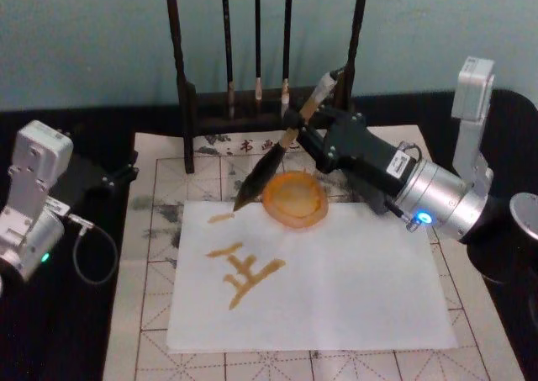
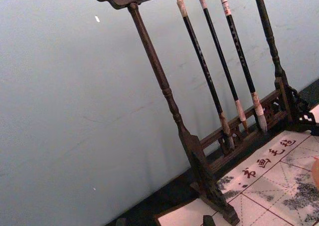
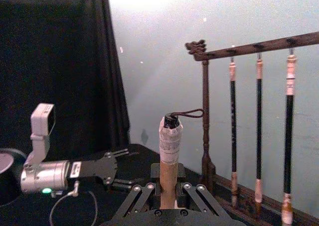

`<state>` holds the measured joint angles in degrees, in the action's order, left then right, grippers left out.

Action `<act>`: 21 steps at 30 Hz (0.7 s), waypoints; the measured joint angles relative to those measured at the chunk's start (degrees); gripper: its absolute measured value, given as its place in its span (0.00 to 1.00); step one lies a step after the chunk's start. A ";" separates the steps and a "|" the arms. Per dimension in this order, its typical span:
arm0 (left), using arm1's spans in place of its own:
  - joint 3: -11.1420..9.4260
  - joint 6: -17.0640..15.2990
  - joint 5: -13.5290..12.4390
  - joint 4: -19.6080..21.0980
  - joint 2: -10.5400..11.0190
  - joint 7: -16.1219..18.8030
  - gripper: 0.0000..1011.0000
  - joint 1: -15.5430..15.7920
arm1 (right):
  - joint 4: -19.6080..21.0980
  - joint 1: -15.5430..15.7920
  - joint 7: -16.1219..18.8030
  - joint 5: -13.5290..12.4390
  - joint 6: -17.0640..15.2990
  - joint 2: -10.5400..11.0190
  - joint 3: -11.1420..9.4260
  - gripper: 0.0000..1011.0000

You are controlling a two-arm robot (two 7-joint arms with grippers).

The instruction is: Pick up the brush from the inkstone, write on the paper, then place the brush back to its original position.

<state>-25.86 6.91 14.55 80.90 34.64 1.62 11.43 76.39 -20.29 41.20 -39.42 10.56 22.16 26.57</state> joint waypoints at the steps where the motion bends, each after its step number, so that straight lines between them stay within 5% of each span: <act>1: 0.00 0.00 0.00 0.00 0.00 0.00 0.99 0.00 | -0.17 -0.01 0.35 0.14 0.34 0.00 0.13 0.18; 21: 0.00 0.00 0.00 0.00 0.00 0.00 0.99 0.00 | -4.42 -0.36 2.35 5.98 8.01 -2.06 2.06 0.18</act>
<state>-25.86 6.91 14.55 80.90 34.64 1.62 11.43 71.97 -20.65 43.54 -33.44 18.57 20.10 28.63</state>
